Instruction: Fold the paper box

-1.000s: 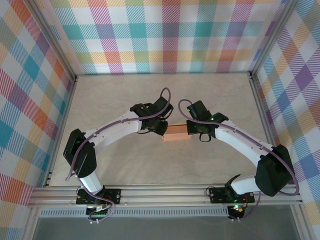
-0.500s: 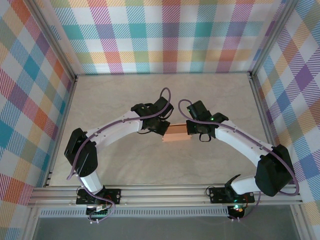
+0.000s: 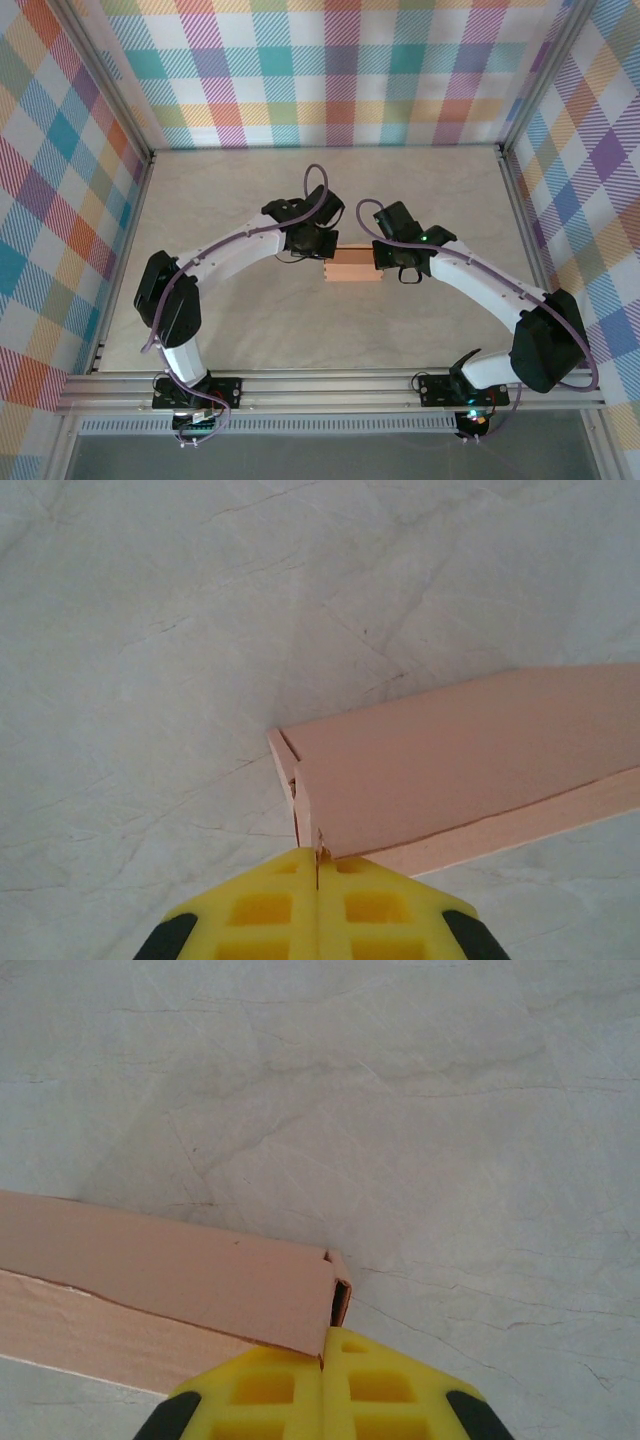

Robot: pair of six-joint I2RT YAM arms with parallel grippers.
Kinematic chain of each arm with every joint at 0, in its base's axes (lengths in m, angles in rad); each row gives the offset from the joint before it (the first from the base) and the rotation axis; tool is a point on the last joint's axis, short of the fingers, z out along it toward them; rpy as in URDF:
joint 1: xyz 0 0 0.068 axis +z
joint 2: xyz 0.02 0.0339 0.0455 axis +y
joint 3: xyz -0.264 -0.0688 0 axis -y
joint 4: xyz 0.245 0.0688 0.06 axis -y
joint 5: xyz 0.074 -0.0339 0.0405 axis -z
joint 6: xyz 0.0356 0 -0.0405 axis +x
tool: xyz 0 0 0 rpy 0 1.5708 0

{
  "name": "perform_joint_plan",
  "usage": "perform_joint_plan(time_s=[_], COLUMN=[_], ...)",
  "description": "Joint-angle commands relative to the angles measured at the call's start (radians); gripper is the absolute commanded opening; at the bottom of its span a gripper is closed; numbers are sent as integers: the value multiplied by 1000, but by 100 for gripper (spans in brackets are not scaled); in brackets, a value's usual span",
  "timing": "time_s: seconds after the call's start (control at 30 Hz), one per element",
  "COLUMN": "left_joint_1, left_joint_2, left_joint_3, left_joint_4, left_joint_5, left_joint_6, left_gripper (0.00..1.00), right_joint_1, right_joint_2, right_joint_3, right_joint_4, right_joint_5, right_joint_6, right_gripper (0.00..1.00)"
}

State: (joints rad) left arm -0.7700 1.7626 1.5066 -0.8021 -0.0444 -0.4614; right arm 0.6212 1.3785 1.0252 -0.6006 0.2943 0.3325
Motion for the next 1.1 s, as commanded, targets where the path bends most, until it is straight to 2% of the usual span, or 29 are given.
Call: perform_joint_plan(time_s=[0.0, 0.37, 0.6, 0.83, 0.97, 1.07], left_joint_1=[12, 38, 37, 32, 28, 24], left_joint_2=[12, 26, -3, -42, -45, -47], left_joint_3=[37, 43, -12, -159, -193, -198], left_joint_4=[6, 3, 25, 178, 208, 201], left_joint_5=[49, 105, 68, 38, 39, 24], left_joint_6=[-91, -130, -79, -53, -53, -45], left_gripper=[0, 0, 0, 0, 0, 0], right_joint_1=[10, 9, 9, 12, 15, 17], right_joint_2=[-2, -4, -10, -73, -102, -126], right_joint_3=[16, 7, -14, -145, -198, -203], right_joint_4=[1, 15, 28, 211, 271, 281], right_joint_5=[3, -3, -4, -38, -50, -85], right_joint_6=[-6, 10, 17, -11, -28, -43], right_gripper=[5, 5, 5, 4, 4, 12])
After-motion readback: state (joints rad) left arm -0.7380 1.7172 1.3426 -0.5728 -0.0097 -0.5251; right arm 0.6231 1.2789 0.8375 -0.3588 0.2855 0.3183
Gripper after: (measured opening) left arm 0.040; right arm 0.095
